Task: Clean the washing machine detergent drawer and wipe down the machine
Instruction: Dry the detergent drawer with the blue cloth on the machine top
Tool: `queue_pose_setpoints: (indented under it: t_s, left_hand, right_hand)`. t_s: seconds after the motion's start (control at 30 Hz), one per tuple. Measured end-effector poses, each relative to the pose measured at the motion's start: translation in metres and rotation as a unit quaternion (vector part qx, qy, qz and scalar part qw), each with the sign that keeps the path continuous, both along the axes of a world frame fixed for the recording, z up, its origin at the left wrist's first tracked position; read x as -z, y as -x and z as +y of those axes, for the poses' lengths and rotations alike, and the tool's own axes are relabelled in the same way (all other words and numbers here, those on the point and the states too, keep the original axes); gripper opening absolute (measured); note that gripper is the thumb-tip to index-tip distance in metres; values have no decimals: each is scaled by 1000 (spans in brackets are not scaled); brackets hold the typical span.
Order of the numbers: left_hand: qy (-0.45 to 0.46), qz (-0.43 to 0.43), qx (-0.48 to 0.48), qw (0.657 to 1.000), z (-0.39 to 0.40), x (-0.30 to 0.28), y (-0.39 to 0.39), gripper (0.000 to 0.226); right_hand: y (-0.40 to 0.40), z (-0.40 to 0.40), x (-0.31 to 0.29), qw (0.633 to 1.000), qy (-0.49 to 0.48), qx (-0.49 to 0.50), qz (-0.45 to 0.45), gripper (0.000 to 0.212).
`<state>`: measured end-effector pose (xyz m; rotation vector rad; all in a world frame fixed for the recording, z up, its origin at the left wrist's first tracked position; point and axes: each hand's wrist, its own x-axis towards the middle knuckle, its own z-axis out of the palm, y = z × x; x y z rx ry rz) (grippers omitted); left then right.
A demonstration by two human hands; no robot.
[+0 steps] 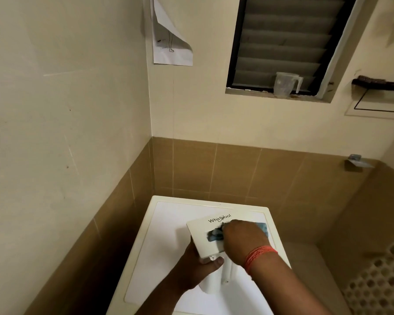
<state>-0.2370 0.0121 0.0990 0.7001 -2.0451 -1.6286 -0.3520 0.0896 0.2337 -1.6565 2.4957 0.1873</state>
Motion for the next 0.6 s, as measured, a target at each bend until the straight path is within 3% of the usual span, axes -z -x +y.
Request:
queue_pose_setpoints:
  t_s: [0.1, 0.17, 0.23, 0.37, 0.5, 0.6]
  left_hand:
    - [-7, -60, 14, 998, 2, -7, 1, 51]
    - [-8, -23, 2, 1000, 1, -5, -4, 57]
    - [-2, -7, -2, 1000, 4, -7, -10, 65]
    - [-1, 7, -4, 1000, 9, -9, -8, 64]
    - [6, -7, -11, 1000, 13, -8, -6, 52]
    - [25, -11, -3, 1000, 13, -10, -10, 56]
  right_hand:
    - [-13, 1, 3, 996, 8, -79, -40, 31]
    - [-9, 8, -3, 993, 14, -102, -59, 29]
    - [6, 17, -12, 994, 21, -91, -60, 30]
    - [17, 28, -19, 996, 28, -44, 66, 25]
    - [-15, 19, -1, 993, 41, -109, -22, 38]
    - [-7, 24, -7, 994, 47, -98, 2, 36]
